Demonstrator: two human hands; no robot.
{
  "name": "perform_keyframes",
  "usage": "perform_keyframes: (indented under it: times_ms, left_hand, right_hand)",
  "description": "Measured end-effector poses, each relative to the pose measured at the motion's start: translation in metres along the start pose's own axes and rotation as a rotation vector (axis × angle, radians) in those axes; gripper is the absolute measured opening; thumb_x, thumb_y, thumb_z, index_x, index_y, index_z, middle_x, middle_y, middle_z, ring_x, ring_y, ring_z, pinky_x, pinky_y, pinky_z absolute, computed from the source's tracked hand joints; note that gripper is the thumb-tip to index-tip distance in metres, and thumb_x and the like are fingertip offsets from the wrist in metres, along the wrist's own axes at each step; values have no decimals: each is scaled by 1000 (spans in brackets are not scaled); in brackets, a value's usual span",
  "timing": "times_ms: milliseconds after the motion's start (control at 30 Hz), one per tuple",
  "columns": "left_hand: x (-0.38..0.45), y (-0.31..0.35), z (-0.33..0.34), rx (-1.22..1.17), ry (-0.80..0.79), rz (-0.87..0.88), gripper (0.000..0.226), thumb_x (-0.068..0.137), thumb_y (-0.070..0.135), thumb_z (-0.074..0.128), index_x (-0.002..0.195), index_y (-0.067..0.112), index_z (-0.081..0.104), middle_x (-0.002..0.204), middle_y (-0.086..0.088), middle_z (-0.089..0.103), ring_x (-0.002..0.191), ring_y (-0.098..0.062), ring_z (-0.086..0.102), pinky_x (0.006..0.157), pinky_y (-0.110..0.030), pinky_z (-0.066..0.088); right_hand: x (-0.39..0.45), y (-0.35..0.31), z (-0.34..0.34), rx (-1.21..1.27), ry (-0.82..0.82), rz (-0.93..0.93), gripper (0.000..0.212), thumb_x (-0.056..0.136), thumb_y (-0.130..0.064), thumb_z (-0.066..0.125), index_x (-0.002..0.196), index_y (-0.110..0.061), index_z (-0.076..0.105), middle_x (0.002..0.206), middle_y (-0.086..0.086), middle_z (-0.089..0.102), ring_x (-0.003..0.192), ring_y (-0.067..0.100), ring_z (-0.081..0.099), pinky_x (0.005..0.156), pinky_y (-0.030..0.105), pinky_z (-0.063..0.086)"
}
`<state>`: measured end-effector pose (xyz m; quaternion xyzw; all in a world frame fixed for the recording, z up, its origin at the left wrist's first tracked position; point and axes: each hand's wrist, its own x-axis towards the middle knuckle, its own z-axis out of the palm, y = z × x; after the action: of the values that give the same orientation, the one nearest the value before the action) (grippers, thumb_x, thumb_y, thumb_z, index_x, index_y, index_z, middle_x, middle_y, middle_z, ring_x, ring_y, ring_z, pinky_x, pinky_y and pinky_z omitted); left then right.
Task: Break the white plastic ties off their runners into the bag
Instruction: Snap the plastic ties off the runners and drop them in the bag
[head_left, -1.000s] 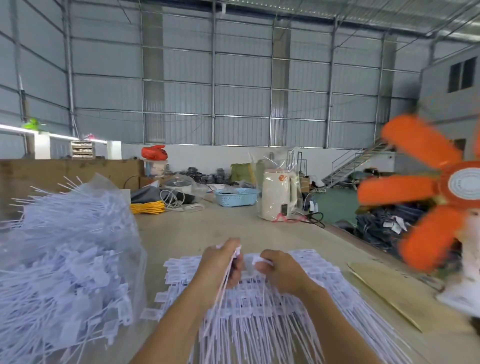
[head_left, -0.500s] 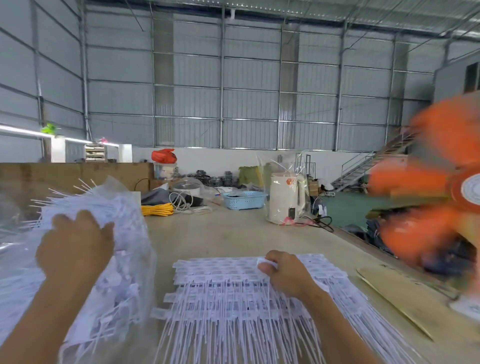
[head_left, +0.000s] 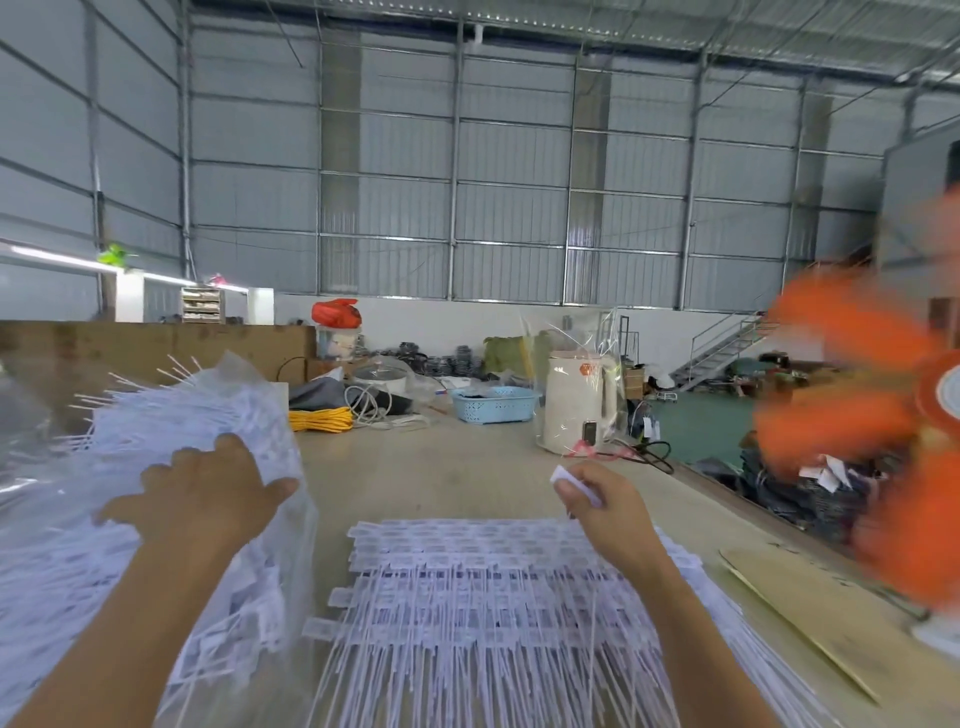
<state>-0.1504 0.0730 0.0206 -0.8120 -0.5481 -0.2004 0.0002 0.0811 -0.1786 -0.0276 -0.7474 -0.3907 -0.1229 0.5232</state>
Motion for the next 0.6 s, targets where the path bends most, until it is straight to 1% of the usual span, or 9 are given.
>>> perform_keyframes:
  times_ms: [67, 167, 267, 367, 433, 467, 500, 567, 600]
  left_hand:
    - [8, -2, 0, 6, -57, 2, 77, 84, 67, 49, 129, 5, 38, 132, -22, 47, 125, -41, 42, 104, -52, 36]
    - [14, -10, 9, 3, -114, -3, 72, 83, 64, 53, 123, 5, 43, 129, -19, 50, 122, -39, 46, 102, -45, 40]
    - [8, -12, 15, 4, -129, -3, 65, 82, 61, 58, 117, 7, 51, 126, -19, 53, 120, -39, 49, 100, -46, 42]
    - [0, 2, 12, 54, -104, -3, 69, 84, 62, 55, 124, 8, 43, 129, -19, 49, 123, -38, 43, 103, -47, 39]
    - [-2, 12, 7, 10, -163, 23, 75, 85, 63, 53, 132, 7, 36, 134, -19, 45, 125, -38, 42, 103, -49, 38]
    - [-3, 15, 4, 8, -193, 45, 79, 86, 63, 51, 136, 6, 32, 136, -19, 45, 126, -37, 42, 103, -47, 39]
    - [-4, 15, 1, 20, -213, 74, 80, 87, 63, 48, 139, 5, 30, 137, -16, 45, 125, -34, 45, 103, -41, 40]
    - [-4, 7, -4, 48, -209, 141, 72, 92, 62, 40, 138, 6, 37, 137, -9, 49, 124, -23, 49, 100, -26, 40]
    - [-6, 2, -6, 55, -217, 146, 67, 93, 60, 36, 136, 9, 42, 138, -7, 49, 124, -20, 49, 99, -22, 38]
  right_hand:
    - [0, -3, -4, 80, 32, 9, 15, 91, -25, 58, 85, -13, 65, 70, 0, 55, 69, 17, 51, 68, 31, 41]
    - [0, -6, -3, 105, 32, -2, 16, 91, -24, 58, 92, -10, 66, 74, 1, 57, 72, 18, 51, 72, 33, 44]
    - [-1, -9, -2, 100, 8, -29, 16, 92, -22, 57, 80, -11, 62, 69, -1, 51, 67, 15, 47, 65, 30, 37]
    - [-1, -17, 2, 113, -28, -76, 23, 92, -22, 57, 70, -19, 54, 65, -4, 48, 63, 11, 44, 61, 27, 34]
    - [-3, -20, 11, 73, -90, -110, 22, 91, -25, 58, 70, -18, 56, 66, -2, 51, 63, 12, 46, 62, 28, 35]
    - [-3, -20, 16, 41, -127, -115, 22, 91, -26, 58, 71, -18, 56, 67, -1, 52, 64, 12, 46, 62, 29, 35]
    - [-4, -19, 21, 14, -166, -114, 23, 91, -26, 58, 70, -19, 55, 67, -1, 52, 64, 13, 46, 62, 29, 35]
    - [-7, -13, 29, -48, -246, -105, 24, 91, -28, 58, 68, -25, 52, 65, -5, 50, 63, 12, 45, 62, 29, 36]
    - [-8, -10, 32, -101, -273, -99, 23, 92, -29, 57, 70, -23, 53, 66, -5, 50, 64, 14, 47, 63, 30, 38]
